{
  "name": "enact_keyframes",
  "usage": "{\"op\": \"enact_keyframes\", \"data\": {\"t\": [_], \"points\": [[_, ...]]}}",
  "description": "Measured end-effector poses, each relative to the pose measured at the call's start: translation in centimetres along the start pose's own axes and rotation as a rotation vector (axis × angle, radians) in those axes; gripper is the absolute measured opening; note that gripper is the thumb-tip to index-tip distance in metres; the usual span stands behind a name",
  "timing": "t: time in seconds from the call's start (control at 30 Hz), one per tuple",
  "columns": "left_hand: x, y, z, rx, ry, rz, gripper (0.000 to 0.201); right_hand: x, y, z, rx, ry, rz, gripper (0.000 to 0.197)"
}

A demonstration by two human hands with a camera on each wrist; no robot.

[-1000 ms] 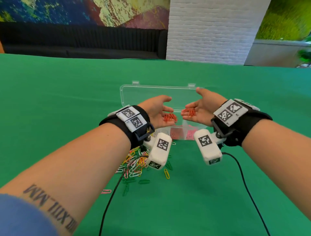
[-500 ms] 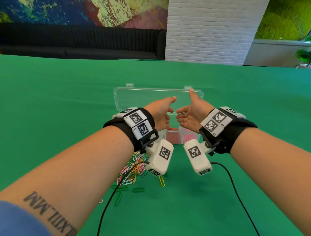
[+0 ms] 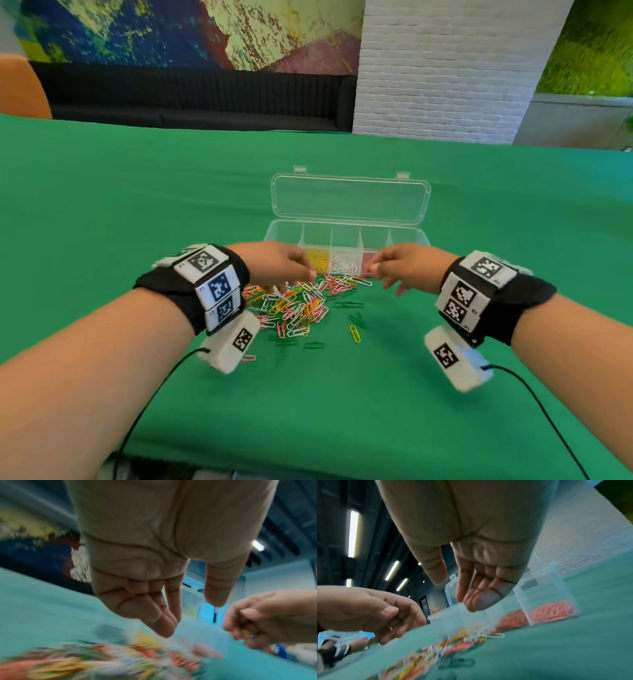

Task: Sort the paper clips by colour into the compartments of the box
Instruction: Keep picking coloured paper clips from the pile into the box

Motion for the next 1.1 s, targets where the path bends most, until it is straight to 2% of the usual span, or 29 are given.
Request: {"op": "enact_keyframes", "data": {"t": [0.03, 0.07, 0.17, 0.27, 0.37, 0.53, 0.67, 0.8, 0.93, 1.03, 1.1], "points": [[0.7, -0.1, -1.5, -0.072, -0.042, 0.006, 0.028, 0.3, 0.9, 0.1, 0.108, -0.001, -0.024, 0.007], [1.2, -0.2, -3.0, -0.134, -0.088, 0.012, 0.033, 0.6, 1.8, 0.2, 0.215, -0.004, -0.041, 0.013], [2.5, -0.2, -6.9, -0.219, -0.211, 0.003, 0.054, 1.1, 3.0, 0.3, 0.435, 0.022, -0.052, 0.042], [2.9, -0.5, -9.0, -0.313, -0.262, 0.042, 0.067, 1.0, 3.2, -0.2, 0.500, 0.042, -0.024, 0.057], [2.8, -0.3, -9.6, -0.379, -0.275, 0.053, 0.066, 0.7, 3.5, -0.6, 0.562, 0.048, -0.026, 0.061], [1.4, 0.4, -8.3, -0.465, -0.194, 0.024, 0.049, -0.3, 4.5, -0.9, 0.646, 0.074, -0.061, 0.061], [0.6, 0.6, -7.8, -0.438, -0.150, 0.021, 0.057, -0.4, 5.3, -2.0, 0.690, 0.007, -0.057, 0.052], [0.6, 0.4, -6.9, -0.390, -0.069, 0.068, 0.060, -0.6, 4.6, -3.3, 0.658, -0.086, 0.018, 0.037], [1.1, 0.4, -4.7, -0.281, 0.116, 0.104, 0.036, -1.3, 5.1, -3.2, 0.669, -0.090, -0.045, 0.027], [1.4, 2.0, -3.5, -0.271, 0.211, 0.008, 0.014, -1.5, 5.5, -2.6, 0.668, -0.086, -0.054, 0.022], [1.4, 3.1, -3.0, -0.279, 0.242, -0.058, 0.009, -1.5, 5.5, -2.5, 0.661, -0.097, -0.036, 0.018]]}}
Point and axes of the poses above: each hand's wrist, its own x-axis away from the middle knuckle, its own y-axis out of the palm, z = x × y, the point moved 10 cm from there along -x, towards the middle knuckle, and after that the axes turned 1 degree about z, right-handed, at the moved point
